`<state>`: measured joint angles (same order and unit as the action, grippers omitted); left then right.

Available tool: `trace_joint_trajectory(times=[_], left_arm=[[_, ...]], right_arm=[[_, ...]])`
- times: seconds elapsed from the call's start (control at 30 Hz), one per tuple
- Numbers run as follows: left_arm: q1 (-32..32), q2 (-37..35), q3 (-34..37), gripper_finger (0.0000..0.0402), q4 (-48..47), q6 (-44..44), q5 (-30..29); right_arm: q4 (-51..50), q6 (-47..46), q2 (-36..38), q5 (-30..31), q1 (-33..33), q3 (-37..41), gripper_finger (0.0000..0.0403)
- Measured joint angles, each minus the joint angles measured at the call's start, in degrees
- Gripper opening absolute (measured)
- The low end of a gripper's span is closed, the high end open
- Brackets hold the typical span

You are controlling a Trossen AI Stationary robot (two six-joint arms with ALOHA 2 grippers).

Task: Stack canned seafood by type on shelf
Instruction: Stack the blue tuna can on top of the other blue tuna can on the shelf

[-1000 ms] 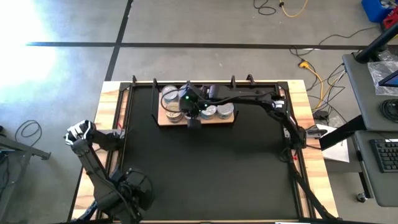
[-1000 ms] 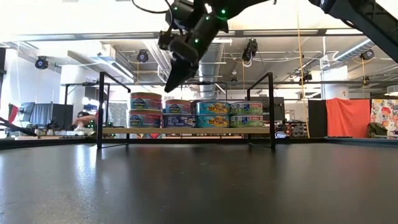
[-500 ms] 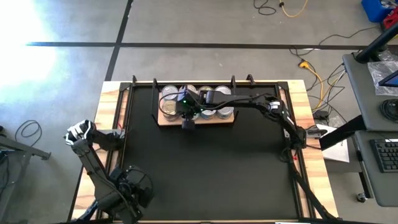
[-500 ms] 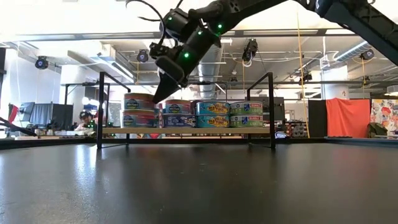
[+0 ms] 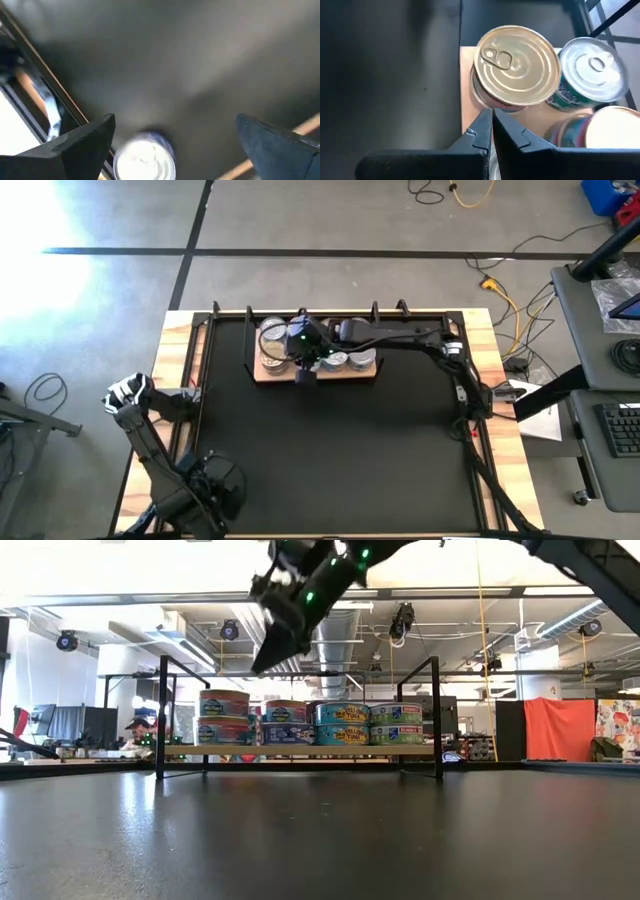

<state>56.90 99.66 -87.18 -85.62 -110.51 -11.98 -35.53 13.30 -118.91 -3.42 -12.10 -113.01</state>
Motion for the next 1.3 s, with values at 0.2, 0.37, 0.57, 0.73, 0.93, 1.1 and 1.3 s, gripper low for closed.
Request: trace_joint_trajectory(times=[0.2, 0.37, 0.57, 0.73, 0.93, 1.1, 1.3], left_arm=[[4.2, 0.2, 0.2, 0.0395, 6.3, 1.7, 8.4], [7.9, 2.4, 0.2, 0.0361, 6.8, 1.5, 17.5], [7.7, 3.1, 0.3, 0.0235, 10.8, 1.5, 19.1], [7.0, 3.1, 1.2, 0.0080, 11.2, 1.4, 18.6], [5.5, 3.1, 4.1, 0.0010, 11.3, 8.2, 19.6], [2.4, 3.1, 6.8, 0.0001, 11.7, 23.7, 22.7], [1.7, 3.1, 10.6, 0.0000, 11.2, 35.7, 29.2]], right_arm=[[-2.4, -0.7, 4.7, 0.3, 2.2, 0.0, 0.0009], [-3.1, -1.9, 7.9, 1.3, 5.0, -0.1, 0.0009], [-3.2, -5.1, 10.2, 3.6, 8.0, -0.1, 0.0009], [-3.3, -8.0, 10.6, 3.6, 9.2, -0.4, 0.0009], [-3.2, -10.1, 10.6, 3.7, 10.3, -1.1, 0.0009], [-3.2, -11.3, 10.6, 3.9, 10.9, -2.1, 0.0009], [-6.0, -11.9, 10.6, 5.6, 12.0, -3.9, 0.0009]])
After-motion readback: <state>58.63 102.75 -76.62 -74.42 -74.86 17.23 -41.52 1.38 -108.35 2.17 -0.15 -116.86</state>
